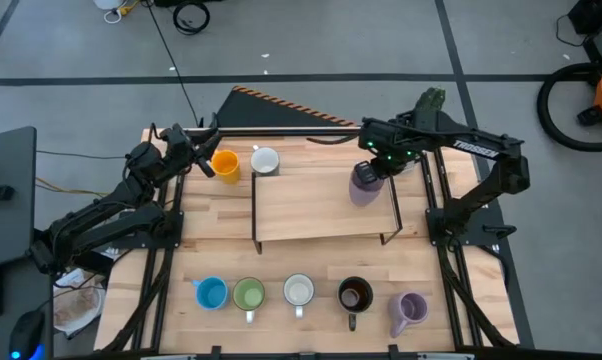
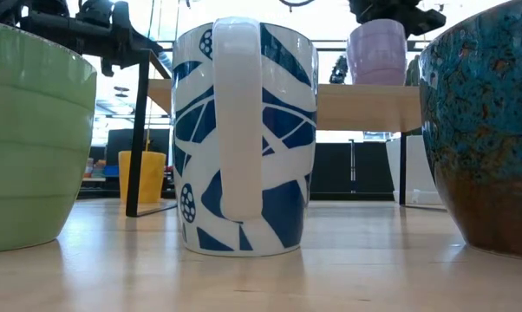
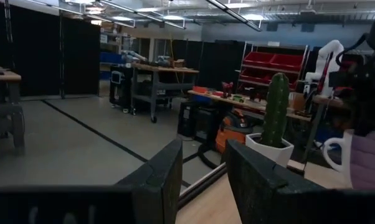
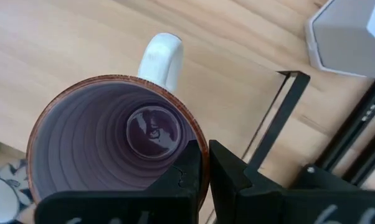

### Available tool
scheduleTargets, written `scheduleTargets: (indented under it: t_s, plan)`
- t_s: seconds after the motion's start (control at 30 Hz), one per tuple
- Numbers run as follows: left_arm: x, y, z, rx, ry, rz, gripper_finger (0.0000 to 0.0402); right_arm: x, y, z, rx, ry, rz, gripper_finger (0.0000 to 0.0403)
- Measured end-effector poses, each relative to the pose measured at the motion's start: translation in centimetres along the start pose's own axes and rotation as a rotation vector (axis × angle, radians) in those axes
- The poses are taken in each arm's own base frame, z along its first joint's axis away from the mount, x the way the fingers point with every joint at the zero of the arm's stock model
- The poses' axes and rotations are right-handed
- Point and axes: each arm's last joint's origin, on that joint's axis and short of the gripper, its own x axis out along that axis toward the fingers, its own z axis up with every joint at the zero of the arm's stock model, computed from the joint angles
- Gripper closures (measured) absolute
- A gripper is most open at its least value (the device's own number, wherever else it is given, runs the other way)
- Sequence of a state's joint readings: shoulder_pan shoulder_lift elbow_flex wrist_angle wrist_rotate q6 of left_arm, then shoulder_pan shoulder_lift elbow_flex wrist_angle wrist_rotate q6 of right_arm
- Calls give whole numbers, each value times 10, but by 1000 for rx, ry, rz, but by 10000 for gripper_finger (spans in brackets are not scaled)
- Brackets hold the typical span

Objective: Place coffee mugs
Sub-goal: Put the top purple mug on the shelf

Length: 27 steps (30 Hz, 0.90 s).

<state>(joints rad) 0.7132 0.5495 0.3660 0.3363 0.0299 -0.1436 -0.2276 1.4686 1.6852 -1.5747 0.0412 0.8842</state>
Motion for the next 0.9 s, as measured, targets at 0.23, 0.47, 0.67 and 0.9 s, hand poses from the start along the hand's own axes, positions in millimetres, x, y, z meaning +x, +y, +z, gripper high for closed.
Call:
scheduleTargets:
  t_s: [0.23, 0.47, 0.67, 0.9]
  plan:
    - [0, 0, -1, -3, 9, 1, 274, 0, -6, 8, -58, -26, -20, 381]
    - [0, 0, -1, -2, 14, 2, 274, -1, -17, 18, -131, -45, -41, 382]
    - [0, 0, -1, -3, 14, 2, 274, 7, -28, 20, -116, -21, -66, 382]
    - [0, 0, -2, -3, 21, 3, 274, 3, -42, 10, -103, -54, -85, 382]
